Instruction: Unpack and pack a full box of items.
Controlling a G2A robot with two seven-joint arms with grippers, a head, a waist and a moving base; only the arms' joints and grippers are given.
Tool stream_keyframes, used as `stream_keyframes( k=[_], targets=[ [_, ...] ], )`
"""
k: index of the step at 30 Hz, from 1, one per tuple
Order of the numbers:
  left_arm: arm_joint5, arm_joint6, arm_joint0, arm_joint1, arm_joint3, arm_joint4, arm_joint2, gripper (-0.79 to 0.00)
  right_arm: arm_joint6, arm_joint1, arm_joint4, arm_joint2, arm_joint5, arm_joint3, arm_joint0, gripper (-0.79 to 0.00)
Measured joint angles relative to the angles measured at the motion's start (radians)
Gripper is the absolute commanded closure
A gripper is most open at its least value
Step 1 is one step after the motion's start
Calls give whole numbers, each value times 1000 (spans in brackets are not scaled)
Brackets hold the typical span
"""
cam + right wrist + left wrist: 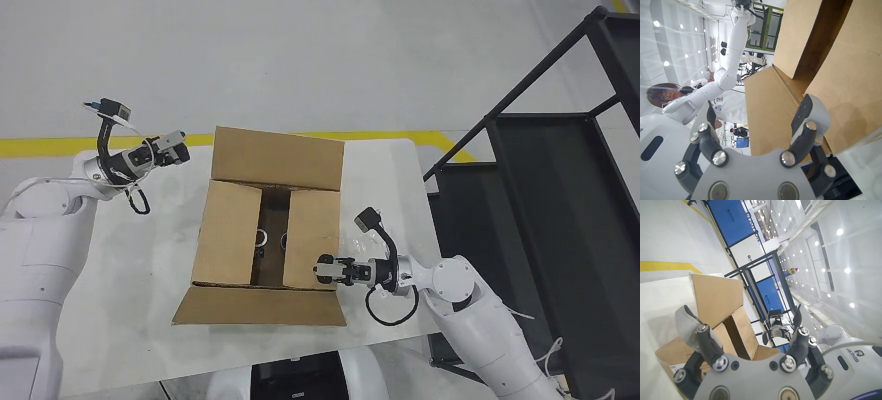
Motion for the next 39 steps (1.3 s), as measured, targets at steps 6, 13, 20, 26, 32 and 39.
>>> stream_keyframes(
  k=[6,13,20,26,32,39],
  targets=[
    [-33,86,-26,-17,31,92,43,-785,-1,1,-22,-30,13,-16,-7,-785],
    [-73,36,-110,-48,151,74,108,-785,61,4,51,-49,24,4,7,-785],
    [-56,-26,-196,-93,270,20,187,-785,69,8,56,-61,32,12,15,-785],
    [-101,20,-226,-116,327,40,244,-785,59,11,50,-68,42,14,26,-785],
    [-134,53,-254,-138,383,47,288,-785,54,13,40,-75,44,17,41,-785],
    [-149,68,-268,-160,365,3,345,-785,49,16,45,-81,48,25,50,-785]
  ],
)
